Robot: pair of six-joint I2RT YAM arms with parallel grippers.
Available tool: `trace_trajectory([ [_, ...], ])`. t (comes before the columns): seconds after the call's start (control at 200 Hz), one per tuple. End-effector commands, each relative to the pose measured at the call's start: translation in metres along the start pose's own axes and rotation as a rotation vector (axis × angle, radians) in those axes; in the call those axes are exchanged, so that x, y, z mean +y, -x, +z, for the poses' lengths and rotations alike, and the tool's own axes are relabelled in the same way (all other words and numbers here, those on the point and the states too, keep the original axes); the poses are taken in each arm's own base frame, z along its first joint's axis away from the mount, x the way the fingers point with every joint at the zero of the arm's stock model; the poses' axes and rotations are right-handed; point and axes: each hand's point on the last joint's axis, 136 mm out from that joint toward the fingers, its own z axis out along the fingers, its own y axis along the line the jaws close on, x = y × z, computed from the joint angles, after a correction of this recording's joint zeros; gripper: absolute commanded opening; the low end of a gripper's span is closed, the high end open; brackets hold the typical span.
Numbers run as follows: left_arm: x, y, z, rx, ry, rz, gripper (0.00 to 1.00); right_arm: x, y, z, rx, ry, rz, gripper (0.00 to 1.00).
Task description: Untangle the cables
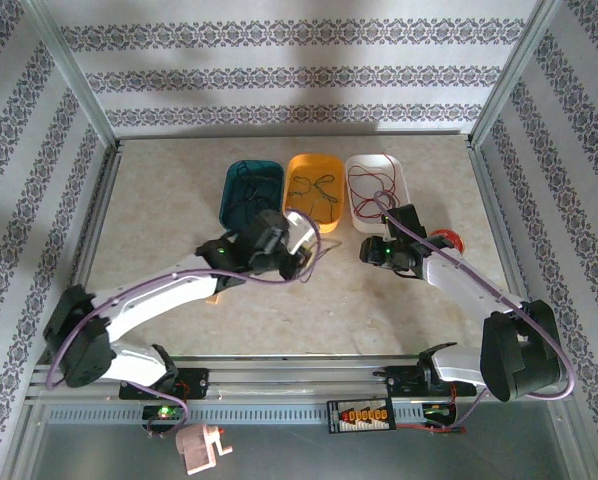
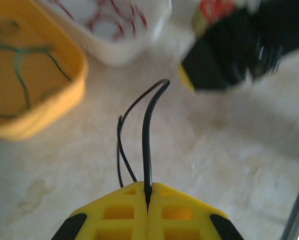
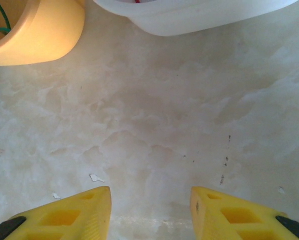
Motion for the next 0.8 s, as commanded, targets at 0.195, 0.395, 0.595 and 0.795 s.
trace_trajectory([
  [0.195, 0.097, 0.099, -0.068, -0.432, 0.201, -0.253, 0.0, 0.001, 0.0, -0.001, -0.007, 0.016, 0.02, 0.46],
  [0.395, 0.167, 0.093, -0.051, -0.394, 0.307, -0.341, 0.0, 0.005, 0.001, -0.005, -0.009, 0.035, 0.009, 0.46],
  [0.595, 0.23, 0.062, -0.015, -0.284, 0.414, -0.405, 0.0, 0.007, -0.003, -0.008, 0.009, 0.048, -0.018, 0.46],
  [0.795, 0.265, 0.01, 0.037, -0.129, 0.439, -0.457, 0.0, 0.007, -0.004, -0.009, 0.013, 0.051, -0.02, 0.46],
])
